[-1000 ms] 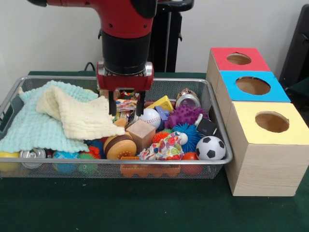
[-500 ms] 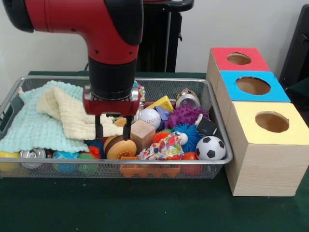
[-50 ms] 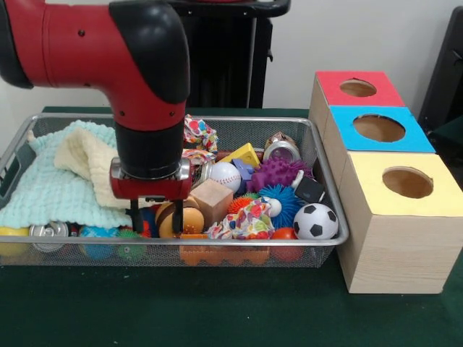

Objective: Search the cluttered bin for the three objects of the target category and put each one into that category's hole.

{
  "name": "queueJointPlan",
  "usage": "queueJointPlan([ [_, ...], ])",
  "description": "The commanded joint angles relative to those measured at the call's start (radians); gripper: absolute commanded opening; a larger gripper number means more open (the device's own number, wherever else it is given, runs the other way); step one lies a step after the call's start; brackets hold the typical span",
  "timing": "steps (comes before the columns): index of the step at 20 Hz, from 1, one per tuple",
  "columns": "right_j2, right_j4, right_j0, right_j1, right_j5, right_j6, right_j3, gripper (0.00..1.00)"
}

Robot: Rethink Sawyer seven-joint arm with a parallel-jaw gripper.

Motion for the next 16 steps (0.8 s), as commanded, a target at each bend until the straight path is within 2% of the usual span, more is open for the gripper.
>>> queueJointPlan([
  [1,0.077,-0.061,-0.018,0.141,0.011,-0.321,-0.078,1.00],
  [10,0.086,-0.049,0.005,0.205,0.071,-0.339,-0.157,1.00],
  [16,0.086,-0.029,0.002,0.146,0.102,-0.322,-0.109,1.00],
])
